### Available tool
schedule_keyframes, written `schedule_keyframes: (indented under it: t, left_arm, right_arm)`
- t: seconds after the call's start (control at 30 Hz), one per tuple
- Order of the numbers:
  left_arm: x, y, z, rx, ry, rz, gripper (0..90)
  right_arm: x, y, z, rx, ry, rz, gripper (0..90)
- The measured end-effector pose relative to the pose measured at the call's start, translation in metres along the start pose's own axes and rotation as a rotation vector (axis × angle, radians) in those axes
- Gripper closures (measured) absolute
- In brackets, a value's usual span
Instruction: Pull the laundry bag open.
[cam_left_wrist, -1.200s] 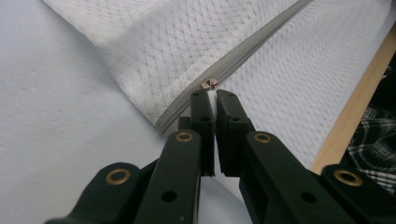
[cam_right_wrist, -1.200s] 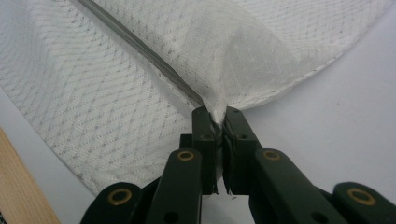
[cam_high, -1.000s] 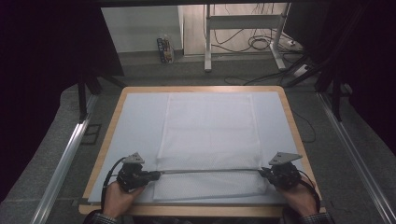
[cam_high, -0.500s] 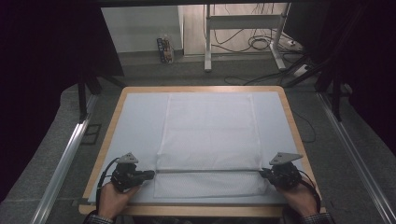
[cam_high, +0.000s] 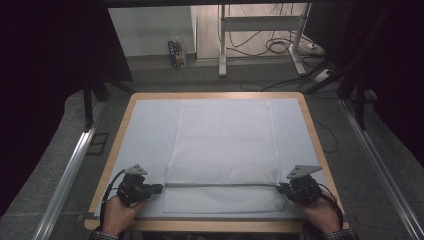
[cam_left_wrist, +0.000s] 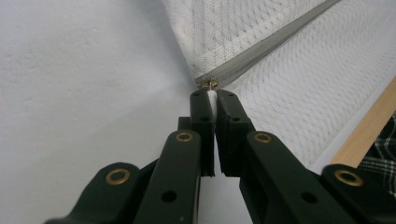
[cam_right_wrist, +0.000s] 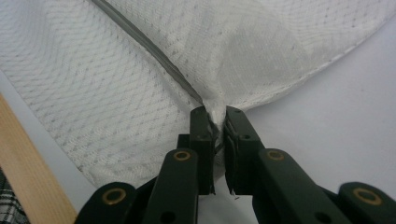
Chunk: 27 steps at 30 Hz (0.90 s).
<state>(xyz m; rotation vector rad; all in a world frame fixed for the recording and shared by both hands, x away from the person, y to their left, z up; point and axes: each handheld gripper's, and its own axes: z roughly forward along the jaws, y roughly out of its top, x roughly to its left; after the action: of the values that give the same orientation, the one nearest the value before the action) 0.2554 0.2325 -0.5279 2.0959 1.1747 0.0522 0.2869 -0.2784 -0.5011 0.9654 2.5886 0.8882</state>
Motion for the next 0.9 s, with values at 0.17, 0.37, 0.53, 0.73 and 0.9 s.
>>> schedule_keyframes:
  t: [0.17,0.37,0.53,0.73,0.9]
  left_arm:
    - [-0.004,-0.003,-0.001,0.019,0.018,0.023,86.8]
    - [-0.01,-0.002,0.003,0.018,0.064,0.065,79.2]
    - [-0.015,0.0,0.008,-0.001,0.106,0.1,56.3]
    - [-0.019,0.002,0.009,-0.03,0.139,0.116,30.3]
    - [-0.021,0.002,0.006,-0.061,0.141,0.107,15.6]
  right_arm:
    - [0.004,0.0,-0.001,0.004,0.001,-0.007,75.1]
    - [0.006,-0.001,0.0,0.009,-0.014,-0.017,60.6]
    - [0.004,0.001,0.001,-0.019,-0.027,-0.016,42.1]
    - [0.004,0.003,0.002,-0.051,-0.018,-0.009,25.7]
    - [0.004,0.006,-0.002,-0.086,-0.017,0.011,15.5]
